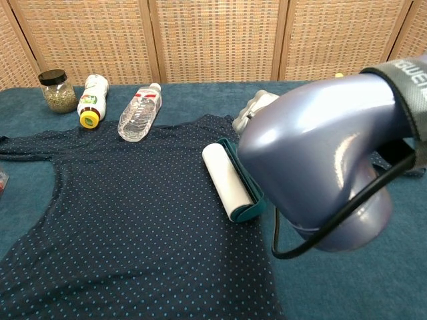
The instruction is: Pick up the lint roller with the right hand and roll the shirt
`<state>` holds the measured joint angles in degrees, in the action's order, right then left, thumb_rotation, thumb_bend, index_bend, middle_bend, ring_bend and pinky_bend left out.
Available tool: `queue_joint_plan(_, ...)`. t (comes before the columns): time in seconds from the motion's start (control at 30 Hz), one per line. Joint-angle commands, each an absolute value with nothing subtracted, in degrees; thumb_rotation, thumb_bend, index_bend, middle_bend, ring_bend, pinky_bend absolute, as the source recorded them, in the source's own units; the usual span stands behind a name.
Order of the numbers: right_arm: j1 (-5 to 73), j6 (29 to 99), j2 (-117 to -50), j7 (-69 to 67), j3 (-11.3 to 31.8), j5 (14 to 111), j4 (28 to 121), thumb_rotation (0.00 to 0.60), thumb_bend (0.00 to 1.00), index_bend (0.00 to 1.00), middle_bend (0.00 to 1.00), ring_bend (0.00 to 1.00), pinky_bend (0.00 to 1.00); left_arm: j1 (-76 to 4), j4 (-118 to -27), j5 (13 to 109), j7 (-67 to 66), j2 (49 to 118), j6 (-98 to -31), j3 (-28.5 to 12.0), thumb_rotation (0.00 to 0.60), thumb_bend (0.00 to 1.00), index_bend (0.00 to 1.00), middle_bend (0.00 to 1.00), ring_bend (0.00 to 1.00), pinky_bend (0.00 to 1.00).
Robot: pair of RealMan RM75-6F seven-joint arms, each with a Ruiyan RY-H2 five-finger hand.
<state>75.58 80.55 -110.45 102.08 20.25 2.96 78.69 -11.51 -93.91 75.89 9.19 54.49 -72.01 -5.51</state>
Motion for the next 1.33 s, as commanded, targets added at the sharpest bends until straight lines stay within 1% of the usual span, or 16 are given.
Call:
queue_joint_plan(0.03, 74.52, 80.36, -109.12, 100.25, 20.24, 4.43, 79.74, 0.600, 0.81, 0.62, 1.00, 1.00, 1.00, -11.48, -93.98, 75.72, 8.94, 54.54, -72.04, -5.51, 0.600, 0.00, 0.00, 0.00, 0.00, 0.00)
queue_joint_plan(0.07, 74.26, 80.38, -108.68, 99.98, 20.21, 4.66, 80.29, 0.600, 0.66, 0.50, 1.00, 1.00, 1.00, -11.50, -93.98, 75.67, 8.93, 54.54, -72.00, -5.52, 0.600, 0.00, 0.00, 0.00, 0.00, 0.00)
queue_joint_plan(0.13, 73.45, 80.33, -107.41, 98.46, 20.10, 5.94, 81.91, 0.600, 0.16, 0.12, 1.00, 1.00, 1.00, -11.49, -93.95, 75.62, 8.97, 54.50, -71.95, -5.51, 0.600, 0.00, 0.00, 0.00, 0.00, 0.00)
queue_joint_plan(0.2, 72.01, 80.10, -105.27, 95.91, 19.91, 7.76, 84.87, 0.600, 0.00, 0.01, 1.00, 1.00, 1.00, -11.46, -93.85, 75.59, 9.03, 54.52, -71.89, -5.46, 0.600, 0.00, 0.00, 0.00, 0.00, 0.00)
queue_joint_plan(0.3, 69.93, 80.46, -101.89, 92.59, 19.50, 10.20, 89.43, 0.600, 0.00, 0.00, 1.00, 1.00, 1.00, -11.43, -93.84, 75.77, 9.13, 54.50, -71.92, -5.38, 0.600, 0.00, 0.00, 0.00, 0.00, 0.00)
queue_joint_plan(0.47, 62.36, 81.69, -91.26, 81.12, 17.02, 19.09, 102.70, 0.600, 0.00, 0.00, 0.99, 1.00, 1.00, -10.84, -94.42, 77.09, 9.03, 54.41, -73.24, -4.94, 0.600, 0.00, 0.00, 0.00, 0.00, 0.00)
queue_joint_plan(0.57, 56.50, 79.97, -84.59, 70.07, 13.15, 30.72, 107.03, 0.600, 0.00, 0.00, 0.90, 0.97, 0.99, -10.21, -94.60, 78.40, 9.02, 54.70, -75.02, -4.74, 0.600, 0.00, 0.00, 0.00, 0.00, 0.00)
queue_joint_plan(0.6, 52.94, 79.42, -81.19, 63.01, 11.10, 37.23, 107.98, 0.600, 0.00, 0.00, 0.81, 0.91, 0.92, -9.73, -94.63, 79.31, 8.90, 55.09, -76.36, -4.58, 0.600, 0.00, 0.00, 0.00, 0.00, 0.00)
queue_joint_plan(0.67, 48.17, 77.33, -76.50, 52.46, 7.65, 45.93, 107.85, 0.600, 0.00, 0.00, 0.59, 0.68, 0.66, -9.05, -94.45, 80.61, 8.65, 55.97, -78.33, -4.36, 0.600, 0.00, 0.00, 0.00, 0.00, 0.00)
queue_joint_plan(0.73, 43.87, 75.12, -72.16, 41.86, 4.56, 52.98, 105.88, 0.600, 0.00, 0.00, 0.28, 0.28, 0.22, -8.33, -93.90, 82.15, 8.48, 57.28, -80.51, -4.11, 0.600, 0.00, 0.00, 0.00, 0.00, 0.00)
queue_joint_plan(0.8, 41.21, 73.99, -69.60, 35.29, 2.75, 56.85, 104.04, 0.600, 0.00, 0.00, 0.08, 0.06, 0.03, -7.86, -93.13, 83.07, 8.42, 58.50, -82.10, -4.06, 0.600, 0.00, 0.00, 0.00, 0.00, 0.00)
queue_joint_plan(0.83, 39.49, 74.24, -68.52, 31.76, 1.86, 58.76, 103.02, 0.600, 0.00, 0.00, 0.02, 0.01, 0.00, -7.67, -92.61, 83.66, 8.38, 59.28, -82.98, -4.06, 0.600, 0.00, 0.00, 0.00, 0.00, 0.00)
queue_joint_plan(0.87, 37.84, 74.67, -67.74, 27.91, 0.93, 61.84, 101.63, 0.600, 0.00, 0.00, 0.00, 0.00, 0.00, -7.51, -91.86, 84.22, 8.34, 60.12, -83.80, -4.08, 0.600, 0.00, 0.00, 0.00, 0.00, 0.00)
queue_joint_plan(0.97, 33.67, 77.71, -67.13, 20.31, -1.28, 68.28, 98.30, 0.600, 0.00, 0.00, 0.00, 0.00, 0.00, -7.28, -90.34, 85.04, 7.65, 61.74, -84.89, -3.95, 0.600, 0.00, 0.00, 0.00, 0.00, 0.00)
queue_joint_plan(1.1, 26.51, 85.59, -68.68, 11.87, -4.63, 77.93, 91.37, 0.600, 0.00, 0.00, 0.00, 0.00, 0.00, -6.90, -89.46, 85.80, 6.08, 63.06, -85.32, -3.25, 0.600, 0.00, 0.00, 0.00, 0.00, 0.00)
queue_joint_plan(1.33, 20.30, 90.56, -72.05, 8.45, -6.23, 83.30, 84.88, 0.600, 0.00, 0.00, 0.00, 0.00, 0.00, -6.39, -89.11, 86.52, 6.03, 63.18, -86.09, -2.87, 0.600, 0.00, 0.00, 0.00, 0.00, 0.00)
